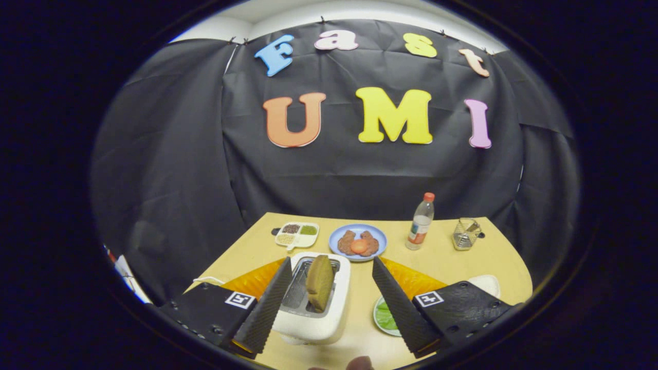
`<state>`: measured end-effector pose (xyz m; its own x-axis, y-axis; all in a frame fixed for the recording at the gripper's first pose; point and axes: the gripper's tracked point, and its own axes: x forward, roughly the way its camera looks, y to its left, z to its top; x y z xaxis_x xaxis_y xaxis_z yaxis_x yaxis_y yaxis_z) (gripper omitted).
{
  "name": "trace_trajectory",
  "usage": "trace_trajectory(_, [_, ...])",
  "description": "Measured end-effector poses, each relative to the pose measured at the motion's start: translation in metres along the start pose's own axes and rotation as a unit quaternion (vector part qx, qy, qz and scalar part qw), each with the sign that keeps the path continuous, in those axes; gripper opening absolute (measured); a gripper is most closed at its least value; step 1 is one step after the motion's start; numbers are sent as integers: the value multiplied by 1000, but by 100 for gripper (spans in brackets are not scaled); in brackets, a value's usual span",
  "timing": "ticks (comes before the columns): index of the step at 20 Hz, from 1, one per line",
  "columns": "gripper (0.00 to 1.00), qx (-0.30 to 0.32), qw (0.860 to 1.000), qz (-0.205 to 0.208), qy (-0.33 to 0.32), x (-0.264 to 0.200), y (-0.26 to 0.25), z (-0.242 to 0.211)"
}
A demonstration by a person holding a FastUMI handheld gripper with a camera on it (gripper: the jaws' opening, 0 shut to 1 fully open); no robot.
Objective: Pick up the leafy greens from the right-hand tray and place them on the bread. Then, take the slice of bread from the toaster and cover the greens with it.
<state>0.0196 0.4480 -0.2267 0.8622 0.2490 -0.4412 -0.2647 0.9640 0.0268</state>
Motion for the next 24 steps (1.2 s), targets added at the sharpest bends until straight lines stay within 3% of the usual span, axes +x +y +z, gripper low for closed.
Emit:
trace_trajectory(6, [95, -19, 999, -18, 43, 54, 16, -35])
trace_trajectory(10, [84, -11, 998, -32, 60, 81, 11, -47])
trace_trajectory(14, [59, -4, 997, -41, 66, 95, 9, -50])
trace_trajectory(19, [16, 19, 996, -39, 73, 95, 8, -49])
trace_trajectory(21, [9, 31, 997, -32, 66, 89, 5, -38])
trace_trajectory(24, [9, 43, 998, -13, 34, 70, 1, -6])
